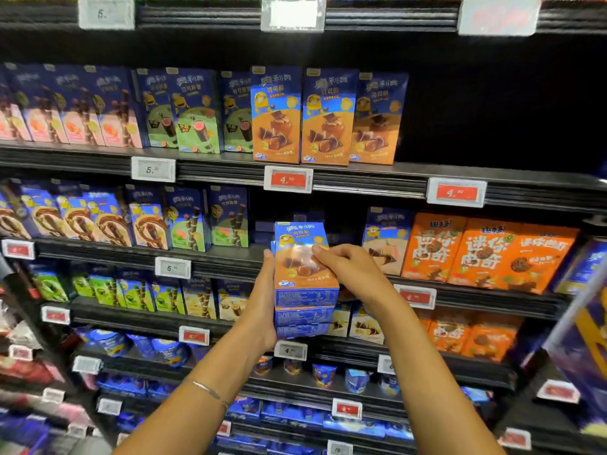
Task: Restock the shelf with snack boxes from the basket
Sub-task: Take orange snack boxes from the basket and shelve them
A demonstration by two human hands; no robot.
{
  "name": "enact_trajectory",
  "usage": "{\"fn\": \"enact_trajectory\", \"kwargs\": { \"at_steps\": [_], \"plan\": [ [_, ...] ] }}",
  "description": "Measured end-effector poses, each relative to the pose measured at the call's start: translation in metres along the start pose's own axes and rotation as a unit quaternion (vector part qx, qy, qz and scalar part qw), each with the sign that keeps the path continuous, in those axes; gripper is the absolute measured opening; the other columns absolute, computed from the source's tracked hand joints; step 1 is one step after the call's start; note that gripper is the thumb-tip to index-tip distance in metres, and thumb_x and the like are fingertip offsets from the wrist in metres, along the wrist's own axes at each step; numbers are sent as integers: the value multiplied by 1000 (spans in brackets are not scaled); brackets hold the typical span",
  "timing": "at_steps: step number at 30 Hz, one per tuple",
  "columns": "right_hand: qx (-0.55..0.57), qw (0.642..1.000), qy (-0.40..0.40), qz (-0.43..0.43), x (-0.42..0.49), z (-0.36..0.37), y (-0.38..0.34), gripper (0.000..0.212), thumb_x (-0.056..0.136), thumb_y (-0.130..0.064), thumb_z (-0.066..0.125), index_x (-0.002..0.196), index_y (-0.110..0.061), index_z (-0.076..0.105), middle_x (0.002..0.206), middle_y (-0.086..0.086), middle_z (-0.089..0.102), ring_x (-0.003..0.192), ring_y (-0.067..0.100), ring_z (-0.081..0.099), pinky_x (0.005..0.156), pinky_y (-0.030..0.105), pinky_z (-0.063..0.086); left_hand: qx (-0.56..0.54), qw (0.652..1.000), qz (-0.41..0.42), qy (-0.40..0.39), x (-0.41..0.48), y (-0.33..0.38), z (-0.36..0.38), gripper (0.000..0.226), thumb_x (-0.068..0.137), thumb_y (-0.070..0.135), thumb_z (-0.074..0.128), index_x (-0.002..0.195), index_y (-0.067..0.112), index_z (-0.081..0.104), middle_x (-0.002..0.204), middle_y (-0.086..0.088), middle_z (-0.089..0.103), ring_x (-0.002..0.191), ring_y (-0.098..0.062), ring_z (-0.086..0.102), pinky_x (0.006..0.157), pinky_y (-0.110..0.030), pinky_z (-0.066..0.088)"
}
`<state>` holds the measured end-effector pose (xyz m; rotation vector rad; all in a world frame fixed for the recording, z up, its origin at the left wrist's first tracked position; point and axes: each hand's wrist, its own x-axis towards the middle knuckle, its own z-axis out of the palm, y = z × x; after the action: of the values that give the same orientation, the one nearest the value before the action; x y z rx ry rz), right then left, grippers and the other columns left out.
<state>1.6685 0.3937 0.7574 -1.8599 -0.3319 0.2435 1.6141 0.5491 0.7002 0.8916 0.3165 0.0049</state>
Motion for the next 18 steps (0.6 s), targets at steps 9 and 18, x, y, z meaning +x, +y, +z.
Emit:
{"fn": "enact_trajectory", "kwargs": {
  "at_steps": [9, 18],
  "plan": [
    [94, 996, 4, 6, -12, -8, -8, 30, 93, -35, 73, 108, -9, 68, 80, 2, 79, 70, 12, 75, 55, 22, 55, -1, 1000, -7, -18, -8, -4, 2, 72, 95, 80, 44, 104, 23, 87, 118, -17, 80, 92, -36, 82, 66, -43, 66],
    [193, 971, 33, -135, -29, -38, -67, 22, 93, -11, 71, 114, -16, 67, 95, -1, 79, 80, 13, 77, 55, 24, 56, -7, 1000, -19, -21, -14, 2, 4, 48, 100, 54, 64, 99, 13, 88, 111, -19, 81, 83, -37, 81, 81, -54, 66]
  ]
}}
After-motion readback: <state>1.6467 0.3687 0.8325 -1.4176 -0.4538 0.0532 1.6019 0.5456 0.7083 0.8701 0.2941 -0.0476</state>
